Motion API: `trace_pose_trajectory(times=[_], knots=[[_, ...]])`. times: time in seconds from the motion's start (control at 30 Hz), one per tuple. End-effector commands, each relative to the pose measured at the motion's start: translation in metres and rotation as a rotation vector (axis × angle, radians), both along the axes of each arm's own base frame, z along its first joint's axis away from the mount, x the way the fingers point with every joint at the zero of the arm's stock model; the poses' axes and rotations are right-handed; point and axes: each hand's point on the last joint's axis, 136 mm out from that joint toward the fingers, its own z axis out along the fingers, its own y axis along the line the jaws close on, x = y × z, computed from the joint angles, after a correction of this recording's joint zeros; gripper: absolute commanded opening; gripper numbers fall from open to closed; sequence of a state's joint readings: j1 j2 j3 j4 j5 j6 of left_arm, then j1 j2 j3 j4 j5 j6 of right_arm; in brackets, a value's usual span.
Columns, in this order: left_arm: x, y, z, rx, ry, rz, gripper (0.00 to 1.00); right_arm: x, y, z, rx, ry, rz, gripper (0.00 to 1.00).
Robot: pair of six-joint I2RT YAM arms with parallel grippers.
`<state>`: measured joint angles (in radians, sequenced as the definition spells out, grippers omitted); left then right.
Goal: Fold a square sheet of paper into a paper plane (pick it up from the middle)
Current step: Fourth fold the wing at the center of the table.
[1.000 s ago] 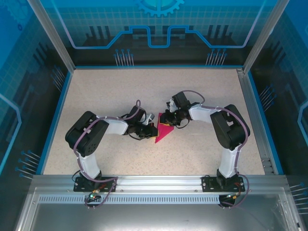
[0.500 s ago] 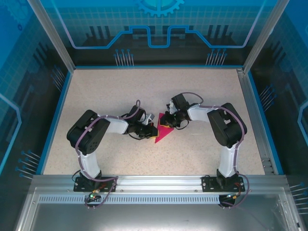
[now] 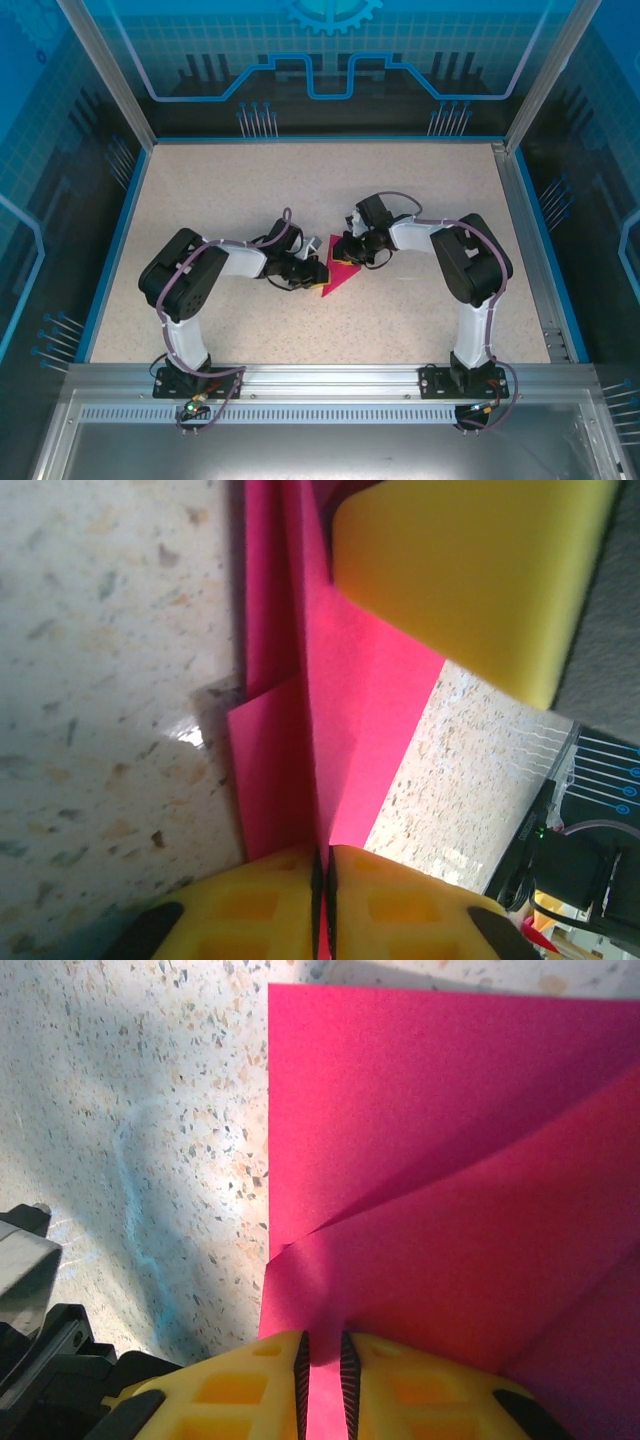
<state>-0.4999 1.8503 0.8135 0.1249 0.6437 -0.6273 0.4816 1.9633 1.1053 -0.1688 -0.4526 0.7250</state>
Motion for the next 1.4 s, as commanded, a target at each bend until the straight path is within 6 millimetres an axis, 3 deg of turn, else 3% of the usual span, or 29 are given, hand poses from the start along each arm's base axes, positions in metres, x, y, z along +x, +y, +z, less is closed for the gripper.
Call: trace_pose_trajectory(times=[0.0,0.17,0.27,0.43,0.87,1.13,1.37], knots=[[-0.010,0.007,0.000,0.011,0.029,-0.006,0.08,-0.007,-0.017,-0.024,-0.093,0.049,-0.033,0.20],[-0.011,0.005,0.001,-0.005,0.044,-0.008,0.04,-0.008,-0.018,-0.025,-0.096,0.052,-0.033,0.19],[-0.013,0.007,0.001,-0.004,0.055,0.000,0.13,-0.009,-0.018,-0.027,-0.105,0.054,-0.029,0.19],[-0.021,0.011,0.003,-0.002,0.059,-0.002,0.17,-0.010,-0.020,-0.028,-0.112,0.058,-0.030,0.19],[-0.031,0.023,-0.014,0.102,0.123,0.003,0.01,-0.013,-0.019,-0.032,-0.121,0.066,-0.024,0.19],[-0.053,0.045,-0.032,0.332,0.188,-0.023,0.03,-0.014,-0.020,-0.032,-0.152,0.065,-0.019,0.19],[-0.059,0.042,-0.022,0.337,0.179,-0.019,0.11,-0.016,-0.020,-0.038,-0.170,0.076,-0.014,0.19]])
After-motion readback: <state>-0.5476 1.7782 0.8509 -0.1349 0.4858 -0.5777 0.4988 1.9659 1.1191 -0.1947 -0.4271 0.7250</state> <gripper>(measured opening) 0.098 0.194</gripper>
